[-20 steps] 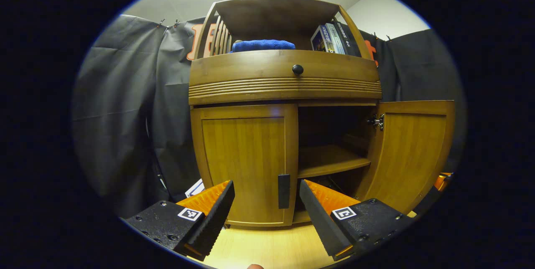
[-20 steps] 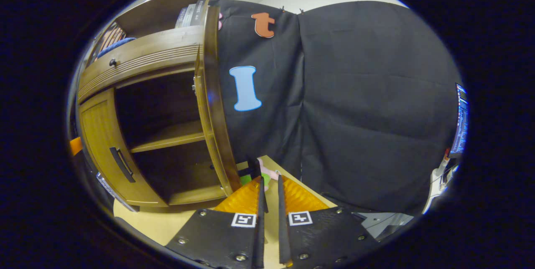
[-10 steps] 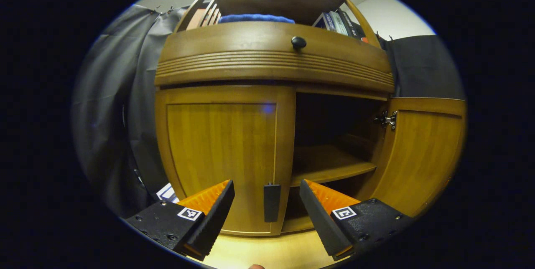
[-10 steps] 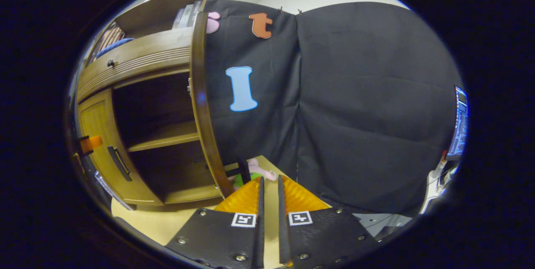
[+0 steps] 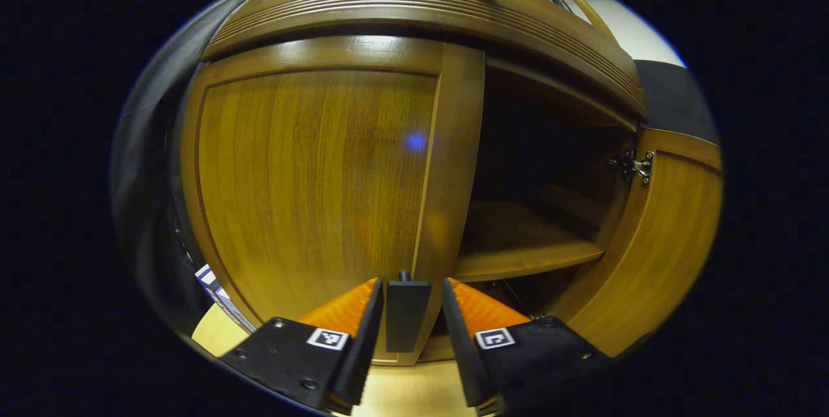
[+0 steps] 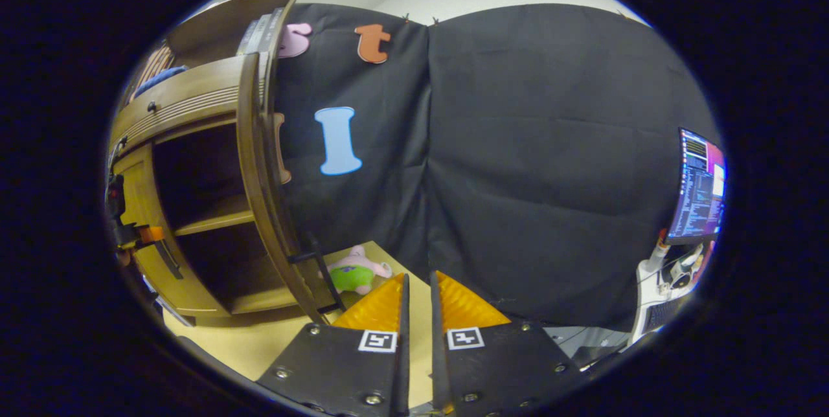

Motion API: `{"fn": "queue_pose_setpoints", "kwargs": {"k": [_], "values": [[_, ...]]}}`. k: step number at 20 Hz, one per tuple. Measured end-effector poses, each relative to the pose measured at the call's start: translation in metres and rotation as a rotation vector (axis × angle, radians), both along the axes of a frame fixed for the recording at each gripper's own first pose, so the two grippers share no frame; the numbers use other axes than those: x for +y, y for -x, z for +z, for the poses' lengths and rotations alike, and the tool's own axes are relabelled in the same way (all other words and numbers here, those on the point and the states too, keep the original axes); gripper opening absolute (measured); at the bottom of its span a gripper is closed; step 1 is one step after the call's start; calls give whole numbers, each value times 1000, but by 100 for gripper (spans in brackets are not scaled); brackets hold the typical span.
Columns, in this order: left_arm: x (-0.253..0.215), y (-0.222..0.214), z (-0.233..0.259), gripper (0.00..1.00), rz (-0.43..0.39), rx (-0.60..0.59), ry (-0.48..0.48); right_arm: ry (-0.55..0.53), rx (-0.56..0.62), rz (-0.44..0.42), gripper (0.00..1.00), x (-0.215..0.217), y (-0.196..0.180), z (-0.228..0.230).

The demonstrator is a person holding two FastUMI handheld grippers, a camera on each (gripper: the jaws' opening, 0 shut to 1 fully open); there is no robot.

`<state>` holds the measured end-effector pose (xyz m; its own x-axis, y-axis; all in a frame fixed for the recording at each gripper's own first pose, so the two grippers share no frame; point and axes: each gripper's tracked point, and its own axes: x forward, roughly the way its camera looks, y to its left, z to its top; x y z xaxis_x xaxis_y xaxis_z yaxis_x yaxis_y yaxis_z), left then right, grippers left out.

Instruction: Open the right door of the double-door shoe cabinet with the right hand, and open the left door with the left hand.

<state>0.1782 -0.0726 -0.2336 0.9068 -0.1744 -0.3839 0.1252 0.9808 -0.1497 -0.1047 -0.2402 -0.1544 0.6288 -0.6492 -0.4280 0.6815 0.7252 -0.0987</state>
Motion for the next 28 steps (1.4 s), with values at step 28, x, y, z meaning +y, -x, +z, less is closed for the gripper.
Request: {"fn": "queue_pose_setpoints", "kwargs": {"k": [28], "values": [[140,188,37,16,225,20,117,-83,31,248,13,42,-16,-9]]}}
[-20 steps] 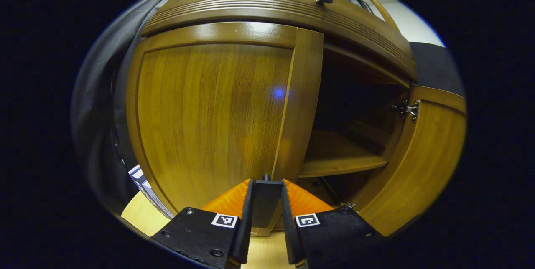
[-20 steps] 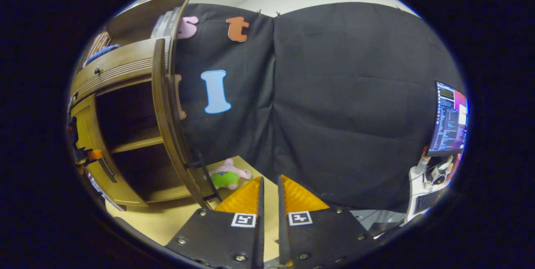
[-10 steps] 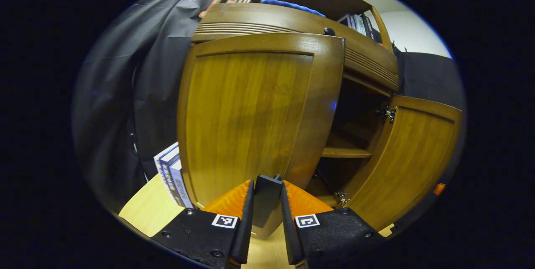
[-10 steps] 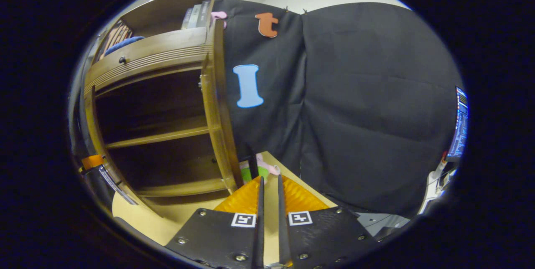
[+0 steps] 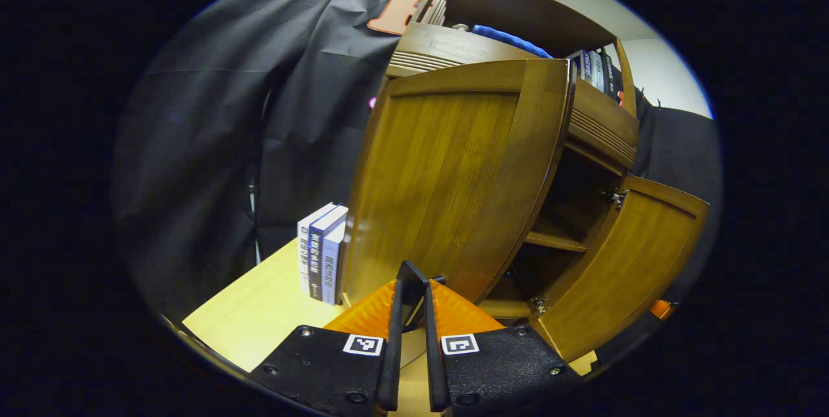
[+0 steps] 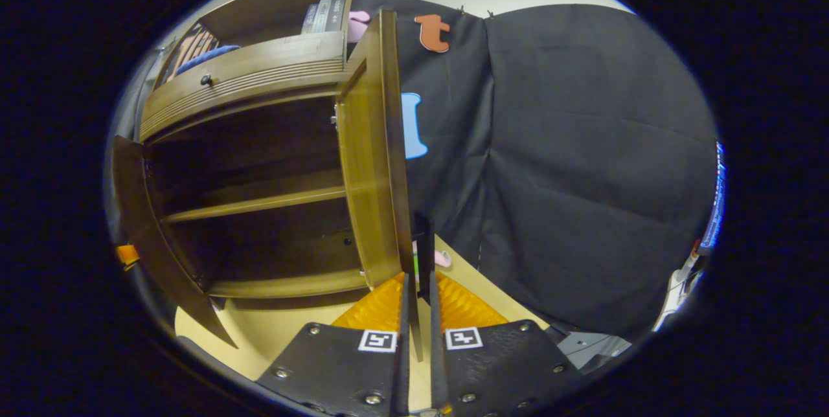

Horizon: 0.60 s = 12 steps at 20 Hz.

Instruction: Open the right door of the double-door shoe cabinet with the right hand, and open the left door with the left hand.

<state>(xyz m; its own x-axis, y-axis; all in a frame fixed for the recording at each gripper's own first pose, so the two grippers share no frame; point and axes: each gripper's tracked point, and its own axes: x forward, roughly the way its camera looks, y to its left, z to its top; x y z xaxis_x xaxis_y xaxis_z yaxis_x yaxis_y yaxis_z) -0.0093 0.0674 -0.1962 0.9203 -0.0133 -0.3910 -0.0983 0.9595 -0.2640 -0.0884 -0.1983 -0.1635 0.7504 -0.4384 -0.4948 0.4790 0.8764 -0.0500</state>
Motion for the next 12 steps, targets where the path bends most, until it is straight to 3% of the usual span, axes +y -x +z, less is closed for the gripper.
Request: {"fn": "queue_pose_setpoints", "kwargs": {"k": [6,7,8,9,10,12], "values": [[42,19,-8,16,76,36,-30,-22,13,-33,13,6,6,-7],[50,22,-11,6,91,41,-49,-27,14,-43,13,6,6,-8],[60,22,-9,13,108,40,-73,-35,19,-50,13,6,5,-10],[69,22,-8,3,123,40,-92,-39,23,-61,13,6,7,-10],[78,23,-9,13,137,51,-111,-42,22,-72,13,5,7,-9],[91,24,-7,13,150,51,-125,-51,15,-92,13,5,5,-9]]}}
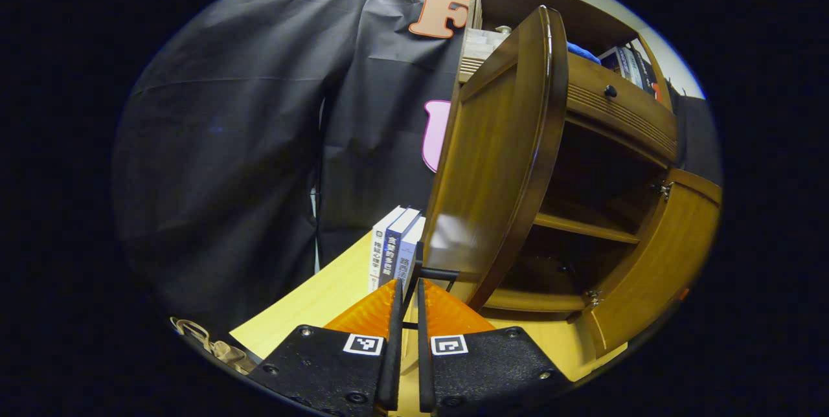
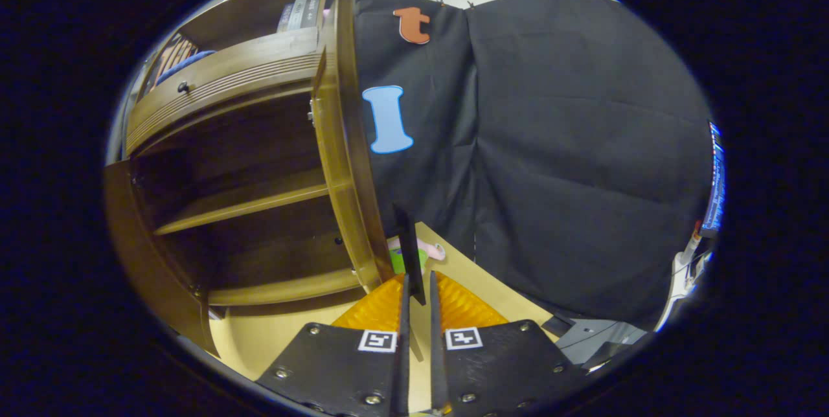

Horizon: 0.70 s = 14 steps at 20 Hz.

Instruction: Open the right door of the double-door shoe cabinet with the right hand, and open the left door with the left hand.

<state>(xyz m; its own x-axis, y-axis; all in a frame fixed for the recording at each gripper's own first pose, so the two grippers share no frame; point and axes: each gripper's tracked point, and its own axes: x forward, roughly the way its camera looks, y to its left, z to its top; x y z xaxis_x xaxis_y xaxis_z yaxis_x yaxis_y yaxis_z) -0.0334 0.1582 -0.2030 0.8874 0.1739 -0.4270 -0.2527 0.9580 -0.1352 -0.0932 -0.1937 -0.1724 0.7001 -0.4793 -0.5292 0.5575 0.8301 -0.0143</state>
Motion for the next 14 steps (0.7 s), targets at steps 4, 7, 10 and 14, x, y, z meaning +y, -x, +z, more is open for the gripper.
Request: {"fn": "queue_pose_setpoints", "kwargs": {"k": [4,7,10,14], "values": [[13,4,1,13,19,3,-16,-10,-4,-31,13,-3,1,-2],[23,6,2,13,42,7,-44,-19,-2,-46,13,-2,2,-3],[35,11,3,13,80,13,-67,-22,0,-51,13,-2,1,-4],[61,24,0,13,191,29,-73,-29,3,-52,13,-1,1,-4]]}}
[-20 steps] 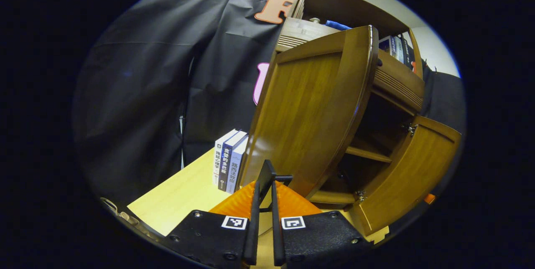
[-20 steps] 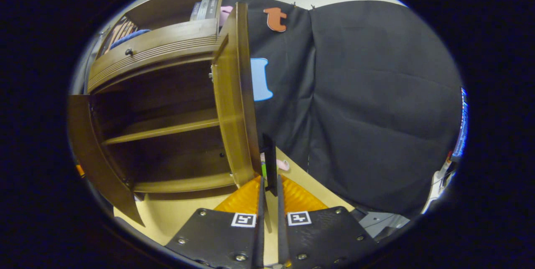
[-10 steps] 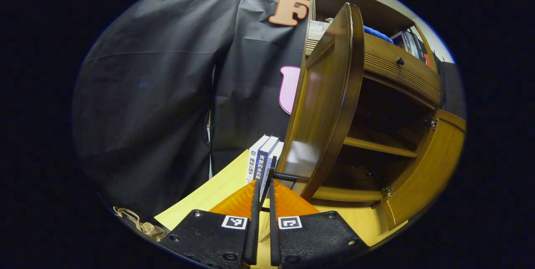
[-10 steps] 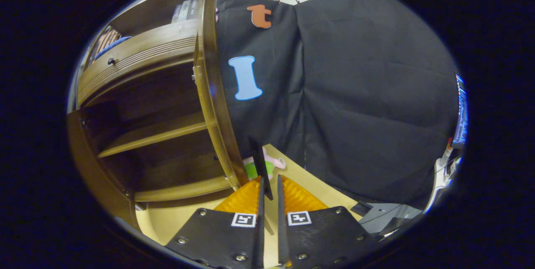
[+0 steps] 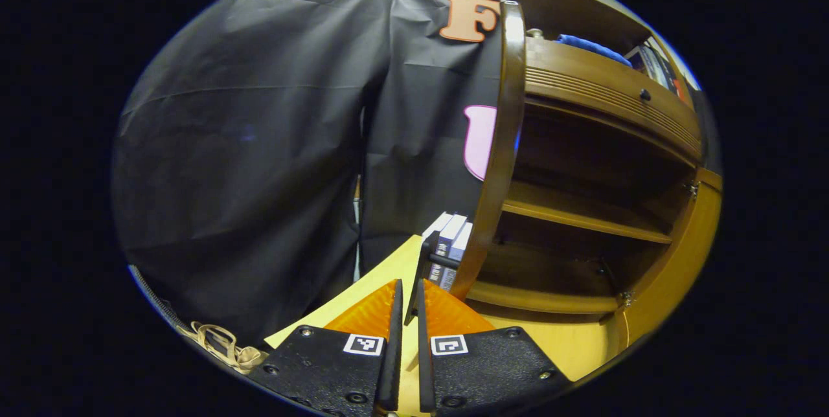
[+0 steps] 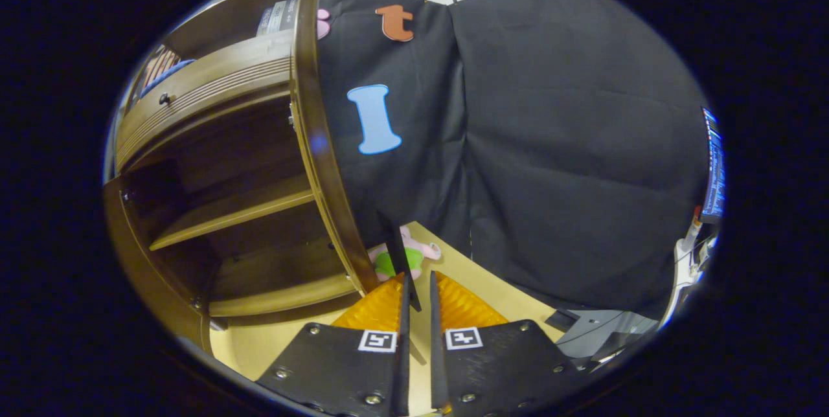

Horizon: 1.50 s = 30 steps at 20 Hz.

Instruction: Open the right door of the double-door shoe cabinet with the right hand, and open the left door with the left hand.

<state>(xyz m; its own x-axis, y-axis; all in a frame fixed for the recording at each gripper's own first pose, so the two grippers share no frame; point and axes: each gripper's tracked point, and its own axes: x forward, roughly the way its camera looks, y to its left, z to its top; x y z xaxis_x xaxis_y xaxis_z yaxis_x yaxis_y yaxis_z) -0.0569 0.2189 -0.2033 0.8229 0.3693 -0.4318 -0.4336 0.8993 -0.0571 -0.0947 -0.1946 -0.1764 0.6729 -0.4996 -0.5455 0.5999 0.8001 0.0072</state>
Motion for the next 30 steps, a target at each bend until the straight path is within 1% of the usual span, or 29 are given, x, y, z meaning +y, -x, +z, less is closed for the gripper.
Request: {"fn": "queue_pose_setpoints", "kwargs": {"k": [2,4,6,8,11,14,16,18,19,20,21,22,23,24,25,27,28,29,30], "values": [[-1,6,1,13,36,-10,25,-2,-9,-7,13,1,0,3],[5,6,12,13,70,-29,6,47,-31,-23,13,-5,-3,11],[4,12,27,13,100,-44,-46,141,-78,-37,13,-16,-11,27],[2,15,57,13,126,-91,-126,237,-162,-37,13,-26,-23,49],[-28,8,96,13,64,-185,-164,304,-268,52,13,-12,-42,79],[-78,-10,131,13,-41,-272,-169,323,-363,178,13,16,-63,101],[-111,-29,147,12,-121,-299,-168,295,-404,265,13,40,-74,105],[-143,-35,154,12,-210,-333,-149,262,-413,348,13,60,-79,100],[-155,-35,155,12,-247,-342,-144,240,-411,385,13,63,-76,100],[-168,-35,157,12,-285,-347,-137,220,-408,419,19,65,-77,99],[-181,-36,158,12,-324,-353,-129,203,-403,449,13,70,-75,96],[-188,-35,156,13,-339,-353,-130,191,-397,471,13,73,-70,93],[-198,-31,156,19,-370,-348,-121,180,-388,489,19,75,-70,91],[-206,-30,155,22,-393,-343,-114,164,-384,513,13,78,-71,90],[-213,-28,154,25,-411,-334,-109,151,-379,532,15,79,-72,88],[-218,-26,154,45,-428,-327,-111,134,-379,564,18,84,-75,86],[-218,-26,155,55,-431,-330,-111,132,-381,573,33,87,-77,86],[-221,-27,156,65,-437,-337,-106,129,-385,584,38,94,-75,85],[-224,-28,157,75,-446,-343,-98,121,-388,599,50,98,-74,86]]}}
